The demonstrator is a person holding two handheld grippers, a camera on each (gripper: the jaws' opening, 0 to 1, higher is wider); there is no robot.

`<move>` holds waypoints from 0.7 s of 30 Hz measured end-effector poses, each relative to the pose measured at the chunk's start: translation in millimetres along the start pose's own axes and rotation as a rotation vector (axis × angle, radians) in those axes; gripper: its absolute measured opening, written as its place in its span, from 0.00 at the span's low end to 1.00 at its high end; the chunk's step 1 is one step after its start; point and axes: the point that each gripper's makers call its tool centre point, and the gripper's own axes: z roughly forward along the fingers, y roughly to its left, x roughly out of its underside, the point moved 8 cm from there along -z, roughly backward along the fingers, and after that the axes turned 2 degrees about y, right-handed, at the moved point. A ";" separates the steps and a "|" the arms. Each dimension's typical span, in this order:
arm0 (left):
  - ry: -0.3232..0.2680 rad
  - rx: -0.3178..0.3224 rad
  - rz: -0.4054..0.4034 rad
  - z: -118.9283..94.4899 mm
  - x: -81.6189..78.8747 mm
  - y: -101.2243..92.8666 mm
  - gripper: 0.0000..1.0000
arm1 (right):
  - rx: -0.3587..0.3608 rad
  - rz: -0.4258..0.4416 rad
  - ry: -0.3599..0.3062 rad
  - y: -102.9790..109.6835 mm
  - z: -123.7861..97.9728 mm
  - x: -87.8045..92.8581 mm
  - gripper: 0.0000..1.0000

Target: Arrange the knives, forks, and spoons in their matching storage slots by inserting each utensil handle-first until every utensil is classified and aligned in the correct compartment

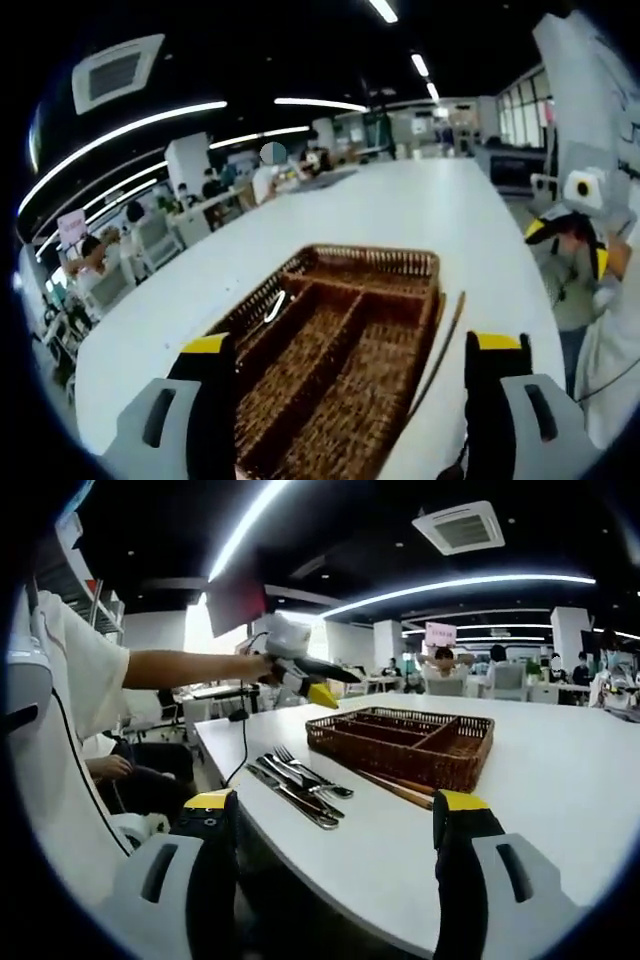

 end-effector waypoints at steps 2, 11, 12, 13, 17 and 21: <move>-0.003 -0.003 0.006 -3.0 -0.1 -3.4 0.95 | -0.002 -0.003 -0.001 1.3 -0.3 -0.2 0.82; -0.031 -0.010 0.008 -14.5 2.9 -20.4 0.93 | -0.017 -0.011 0.010 4.3 -2.2 -0.1 0.82; -0.033 -0.014 0.008 -15.3 4.0 -21.4 0.92 | -0.017 -0.015 0.012 4.4 -2.5 -0.2 0.82; -0.033 -0.015 0.008 -16.0 4.9 -22.1 0.92 | -0.017 -0.016 0.012 4.5 -2.6 -0.3 0.81; -0.042 -0.026 -0.004 -19.5 8.2 -23.5 0.92 | -0.011 -0.023 0.024 4.2 -3.0 1.2 0.81; -0.059 -0.029 -0.025 -23.7 11.3 -28.5 0.91 | -0.016 -0.009 0.020 4.9 -3.2 2.2 0.81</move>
